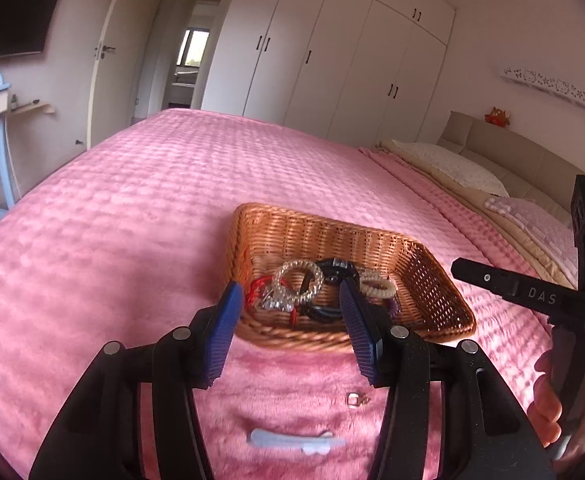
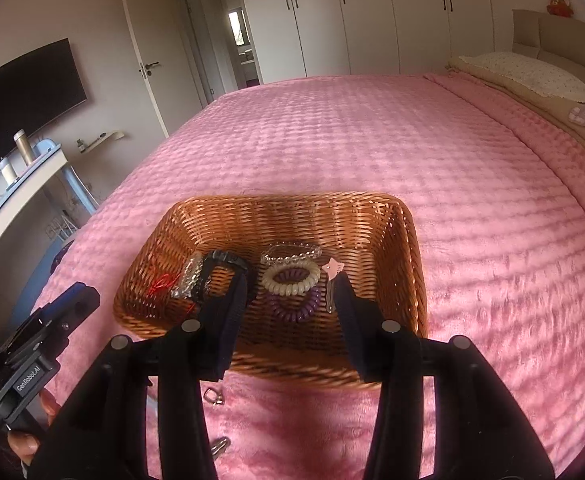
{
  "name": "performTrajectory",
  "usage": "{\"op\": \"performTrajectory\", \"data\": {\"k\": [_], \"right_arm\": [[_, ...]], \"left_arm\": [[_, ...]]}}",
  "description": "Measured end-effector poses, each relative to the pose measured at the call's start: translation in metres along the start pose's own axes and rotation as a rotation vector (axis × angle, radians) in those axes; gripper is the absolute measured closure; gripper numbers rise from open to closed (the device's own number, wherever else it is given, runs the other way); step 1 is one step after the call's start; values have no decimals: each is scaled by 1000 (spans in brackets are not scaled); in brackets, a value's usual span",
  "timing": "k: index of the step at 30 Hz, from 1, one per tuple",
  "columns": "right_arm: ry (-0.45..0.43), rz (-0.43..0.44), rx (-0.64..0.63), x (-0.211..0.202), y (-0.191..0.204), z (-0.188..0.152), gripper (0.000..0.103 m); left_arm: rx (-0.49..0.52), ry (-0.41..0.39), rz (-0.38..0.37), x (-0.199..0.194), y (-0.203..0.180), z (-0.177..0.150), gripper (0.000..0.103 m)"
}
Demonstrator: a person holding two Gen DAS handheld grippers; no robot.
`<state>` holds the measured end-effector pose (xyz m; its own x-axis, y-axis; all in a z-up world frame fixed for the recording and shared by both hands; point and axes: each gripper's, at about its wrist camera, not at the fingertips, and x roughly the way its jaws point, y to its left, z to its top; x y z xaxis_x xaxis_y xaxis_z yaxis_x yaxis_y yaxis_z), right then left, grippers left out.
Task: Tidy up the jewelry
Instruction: 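Grasp the light blue hair clip with the left tool while the right tool grasps the star-charm key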
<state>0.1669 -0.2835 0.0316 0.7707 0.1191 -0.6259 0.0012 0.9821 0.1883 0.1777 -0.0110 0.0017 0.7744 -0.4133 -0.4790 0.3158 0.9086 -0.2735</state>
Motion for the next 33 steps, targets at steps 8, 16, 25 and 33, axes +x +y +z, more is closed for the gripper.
{"op": "performTrajectory", "data": {"k": [8, 16, 25, 33], "right_arm": [[25, 18, -79, -37, 43, -47, 61], [123, 30, -87, -23, 69, -104, 61], [219, 21, -80, 18, 79, -137, 61], [208, -17, -61, 17, 68, -138, 63]], "left_arm": [[12, 110, -3, -29, 18, -27, 54], [76, 253, -24, -18, 30, -49, 54], [57, 350, -79, 15, 29, -64, 54], [154, 405, -153, 8, 3, -82, 77]]}}
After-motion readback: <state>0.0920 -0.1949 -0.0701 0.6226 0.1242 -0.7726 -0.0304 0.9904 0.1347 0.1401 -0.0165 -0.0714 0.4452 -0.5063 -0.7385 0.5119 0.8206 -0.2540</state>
